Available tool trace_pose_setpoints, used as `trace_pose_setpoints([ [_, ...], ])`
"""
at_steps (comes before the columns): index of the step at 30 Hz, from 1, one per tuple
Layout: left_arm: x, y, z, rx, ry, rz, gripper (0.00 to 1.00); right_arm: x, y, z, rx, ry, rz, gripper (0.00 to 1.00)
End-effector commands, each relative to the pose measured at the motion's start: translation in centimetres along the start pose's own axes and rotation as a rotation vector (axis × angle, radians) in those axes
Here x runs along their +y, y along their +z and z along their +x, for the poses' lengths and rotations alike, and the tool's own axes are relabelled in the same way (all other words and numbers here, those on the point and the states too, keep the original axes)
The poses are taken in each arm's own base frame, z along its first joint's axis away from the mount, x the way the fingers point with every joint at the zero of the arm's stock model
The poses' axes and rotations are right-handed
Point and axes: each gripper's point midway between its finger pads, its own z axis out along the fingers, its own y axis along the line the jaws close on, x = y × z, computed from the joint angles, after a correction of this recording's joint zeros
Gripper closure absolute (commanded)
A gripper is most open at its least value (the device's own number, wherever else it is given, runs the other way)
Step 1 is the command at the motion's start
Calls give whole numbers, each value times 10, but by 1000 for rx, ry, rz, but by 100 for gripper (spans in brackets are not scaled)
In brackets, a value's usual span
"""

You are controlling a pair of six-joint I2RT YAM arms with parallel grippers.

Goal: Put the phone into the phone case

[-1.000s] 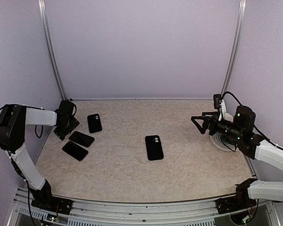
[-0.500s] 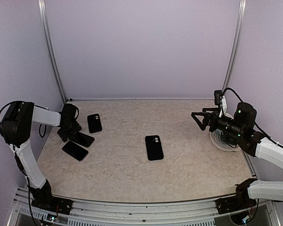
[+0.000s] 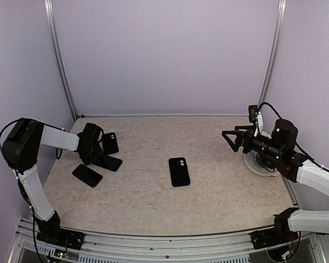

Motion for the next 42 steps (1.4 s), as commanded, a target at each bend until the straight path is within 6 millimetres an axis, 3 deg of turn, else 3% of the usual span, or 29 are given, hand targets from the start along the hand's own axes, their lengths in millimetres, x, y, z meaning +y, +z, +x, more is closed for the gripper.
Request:
trace_pose_setpoints([
  [1,-15,4,51,140,104,4,45,13,9,2,12,3,-44,4],
  [10,-68,1,91,175,276,80,47,36,57,43,177,-23,-90,5],
  [12,-72,4,94,182,301,61,47,43,72,56,239,-48,-112,4],
  [14,-73,2,89,158,312,50,48,48,84,64,281,-65,-125,4],
  [17,-91,-20,65,73,366,101,45,54,90,68,287,-65,-156,3],
  [20,-118,-44,42,33,455,183,33,51,91,70,286,-64,-147,2],
  [23,-136,-51,23,0,482,180,21,51,91,71,288,-66,-144,2],
  [25,-147,-47,16,-14,503,170,21,51,91,70,285,-67,-144,2],
  [29,-183,-29,30,26,627,238,25,50,90,68,281,-69,-136,2],
  [31,-194,-21,30,29,669,237,32,49,89,68,282,-72,-131,2],
  [34,-191,-1,30,53,698,180,45,49,86,68,283,-72,-125,2],
  [36,-184,16,40,100,717,144,52,49,84,67,279,-72,-122,2],
  [42,-177,26,53,137,720,134,54,48,79,68,278,-70,-112,2],
])
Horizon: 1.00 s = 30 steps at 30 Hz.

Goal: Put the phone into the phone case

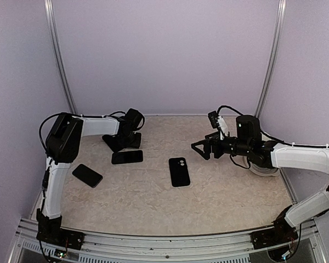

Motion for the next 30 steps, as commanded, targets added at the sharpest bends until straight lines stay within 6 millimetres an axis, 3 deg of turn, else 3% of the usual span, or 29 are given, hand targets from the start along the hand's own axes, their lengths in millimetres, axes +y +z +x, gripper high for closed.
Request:
trace_pose_setpoints([
  [1,8,9,33,114,28,-17,55,4,-7,1,0,-8,7,2],
  [4,7,6,64,175,8,9,57,3,-9,0,-6,-10,16,2],
  [7,6,-9,83,190,-2,26,57,3,-10,-4,-21,-14,14,2],
  [11,-4,-28,101,207,19,44,57,5,-6,-8,-24,-23,2,1],
  [19,-14,-46,145,291,82,56,58,5,-6,-10,-18,-32,3,1],
  [26,-25,-71,160,298,149,82,59,5,-9,-10,-19,-31,9,1],
  [28,-28,-77,154,270,154,81,59,5,-9,-11,-23,-30,8,1],
  [30,-29,-86,134,205,122,85,54,5,-7,-12,-27,-17,3,1],
])
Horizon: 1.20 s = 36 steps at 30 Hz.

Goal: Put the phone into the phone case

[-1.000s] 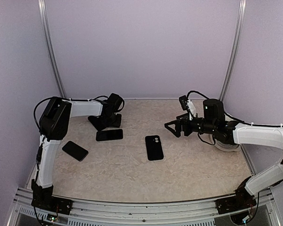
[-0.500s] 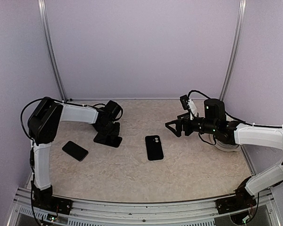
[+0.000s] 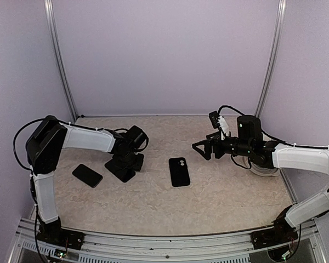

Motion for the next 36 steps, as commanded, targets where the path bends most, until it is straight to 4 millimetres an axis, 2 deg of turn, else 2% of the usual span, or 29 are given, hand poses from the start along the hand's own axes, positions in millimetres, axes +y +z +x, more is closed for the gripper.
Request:
trace_pose_setpoints([
  [1,8,-17,9,21,-11,-23,51,6,0,-11,-25,10,-18,1],
  [4,30,-41,-25,-101,-133,-35,41,9,10,-7,0,46,-27,1],
  [6,58,-51,-37,-150,-222,-55,33,12,18,-2,16,51,-14,1],
  [10,123,-45,-38,-161,-398,-104,31,32,43,7,66,20,-15,2],
  [13,142,-38,-36,-162,-415,-136,31,48,65,18,132,-27,-20,1],
  [15,145,-31,-36,-149,-411,-134,30,60,74,20,140,-45,-44,1],
  [20,142,0,-19,-72,-429,-78,32,84,93,29,175,-63,-112,1],
  [28,131,12,-5,-32,-437,-23,39,95,104,46,228,-86,-127,1],
  [36,81,5,20,5,-364,33,45,96,110,53,248,-100,-94,1],
])
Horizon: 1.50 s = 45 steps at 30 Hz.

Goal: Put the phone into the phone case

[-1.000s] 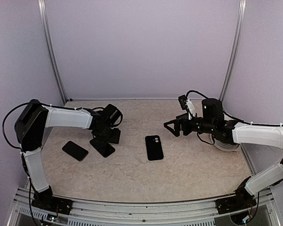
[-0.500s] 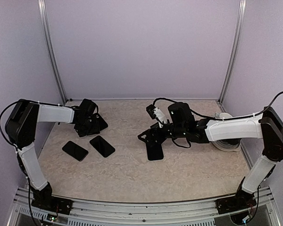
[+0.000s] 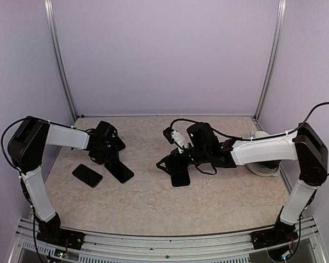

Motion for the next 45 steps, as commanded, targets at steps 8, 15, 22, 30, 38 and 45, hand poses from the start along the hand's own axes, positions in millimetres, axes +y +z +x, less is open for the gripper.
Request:
trace_pose_setpoints([
  [8,-58,-12,76,149,124,81,47,8,38,16,88,-115,87,1],
  [15,-91,-23,111,220,146,165,47,33,67,43,210,-211,125,1],
  [22,-91,-36,133,277,128,216,48,65,80,65,318,-246,89,1],
  [30,-78,-61,108,154,43,218,44,77,78,78,344,-223,73,1],
  [38,-32,-96,42,-75,-81,105,28,70,90,87,409,-244,99,1],
  [45,-15,-113,23,-142,-134,107,25,70,99,99,517,-189,116,1],
])
